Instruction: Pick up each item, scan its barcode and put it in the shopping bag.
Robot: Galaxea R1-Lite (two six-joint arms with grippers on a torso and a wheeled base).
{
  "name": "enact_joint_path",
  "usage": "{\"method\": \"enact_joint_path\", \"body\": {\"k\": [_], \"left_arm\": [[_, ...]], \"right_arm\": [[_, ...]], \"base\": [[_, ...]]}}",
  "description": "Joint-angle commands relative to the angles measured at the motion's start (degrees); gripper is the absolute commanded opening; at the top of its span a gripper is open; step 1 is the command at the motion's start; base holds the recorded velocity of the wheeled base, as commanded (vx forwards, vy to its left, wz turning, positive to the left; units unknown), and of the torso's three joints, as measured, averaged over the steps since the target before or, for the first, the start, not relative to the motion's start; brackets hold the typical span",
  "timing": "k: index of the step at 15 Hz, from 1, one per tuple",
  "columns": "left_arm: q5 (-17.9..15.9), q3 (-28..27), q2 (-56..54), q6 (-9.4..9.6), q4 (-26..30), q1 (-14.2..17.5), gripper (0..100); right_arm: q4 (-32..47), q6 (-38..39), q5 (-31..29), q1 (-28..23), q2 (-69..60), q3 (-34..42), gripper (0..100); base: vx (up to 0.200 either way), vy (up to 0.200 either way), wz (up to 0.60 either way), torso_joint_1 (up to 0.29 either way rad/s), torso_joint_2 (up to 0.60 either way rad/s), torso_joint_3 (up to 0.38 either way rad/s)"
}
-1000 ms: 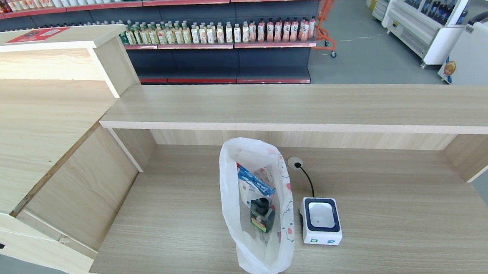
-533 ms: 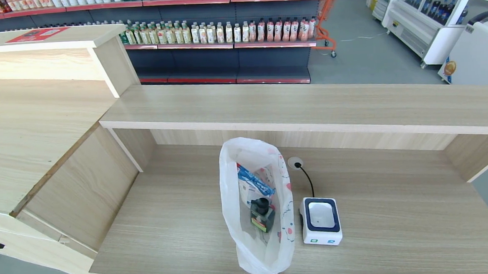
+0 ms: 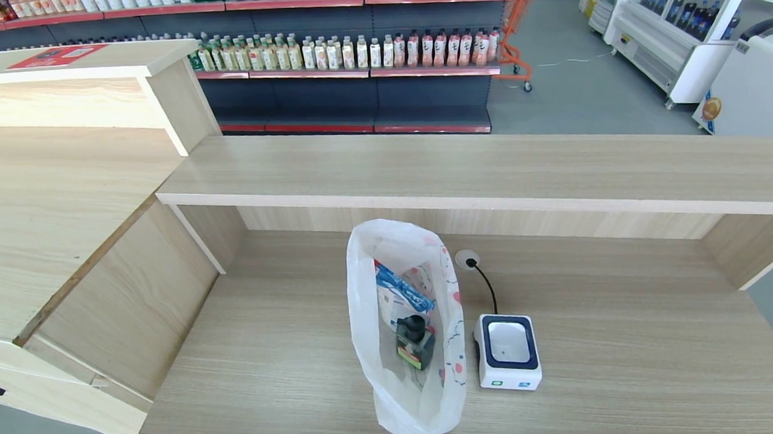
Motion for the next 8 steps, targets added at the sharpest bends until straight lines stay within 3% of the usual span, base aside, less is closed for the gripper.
{"method": "enact_joint_path", "body": {"k": [1, 2, 8], "left_arm": [[-0.02, 0.01, -0.02, 0.04, 0.0, -0.01, 100], [-0.02, 0.01, -0.02, -0.05, -0.09, -0.01, 100], [-0.02, 0.01, -0.02, 0.04, -0.09, -0.01, 100]], "right_arm": [[-0.02, 0.02, -0.02, 0.02, 0.22, 0.0, 0], [-0.02, 0.02, -0.02, 0.02, 0.22, 0.0, 0], [-0.02, 0.02, -0.02, 0.02, 0.22, 0.0, 0]], "base": [[0.0, -0.2, 0.0, -0.002, 0.0, 0.002], [0.0, -0.2, 0.0, 0.007, 0.0, 0.002], [0.0, 0.0, 0.0, 0.0, 0.0, 0.0]]}}
